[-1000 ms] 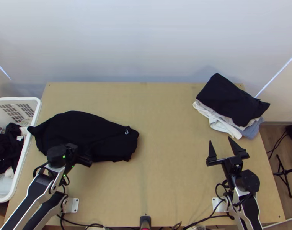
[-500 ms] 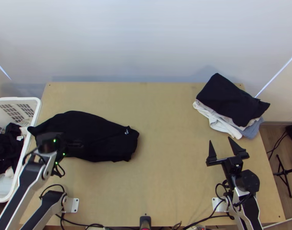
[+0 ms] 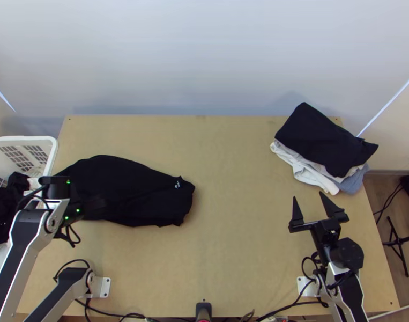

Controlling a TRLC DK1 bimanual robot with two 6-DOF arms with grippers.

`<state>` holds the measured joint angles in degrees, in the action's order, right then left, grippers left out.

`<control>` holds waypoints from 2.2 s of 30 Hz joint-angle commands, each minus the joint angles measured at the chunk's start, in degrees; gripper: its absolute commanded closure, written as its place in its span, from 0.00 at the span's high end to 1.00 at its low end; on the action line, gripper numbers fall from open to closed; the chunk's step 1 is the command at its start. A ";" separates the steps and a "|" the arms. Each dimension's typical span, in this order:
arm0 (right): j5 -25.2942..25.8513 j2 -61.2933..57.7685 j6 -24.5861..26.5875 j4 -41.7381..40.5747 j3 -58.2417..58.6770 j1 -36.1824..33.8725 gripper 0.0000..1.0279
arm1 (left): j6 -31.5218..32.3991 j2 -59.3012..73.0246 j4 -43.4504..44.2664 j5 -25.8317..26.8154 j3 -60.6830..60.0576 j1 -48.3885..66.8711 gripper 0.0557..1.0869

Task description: Fold the t-shirt

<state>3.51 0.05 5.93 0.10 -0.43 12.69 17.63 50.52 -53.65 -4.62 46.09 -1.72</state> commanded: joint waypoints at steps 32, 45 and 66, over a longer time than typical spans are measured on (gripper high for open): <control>5.46 -68.26 21.58 9.83 -45.54 48.75 0.96 | 0.04 -4.99 1.18 -0.83 -0.91 -7.07 0.96; 5.46 -103.50 27.38 -11.61 -59.16 57.71 0.96 | -3.21 -3.68 9.00 -11.29 -7.94 -8.92 0.96; 8.53 -114.58 26.23 -18.99 -68.13 57.54 0.67 | -6.20 0.63 17.88 -10.67 -10.58 -11.82 0.96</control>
<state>11.16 -112.99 32.56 -17.61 -67.96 70.39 11.94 48.95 -37.95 -15.49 35.18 -13.43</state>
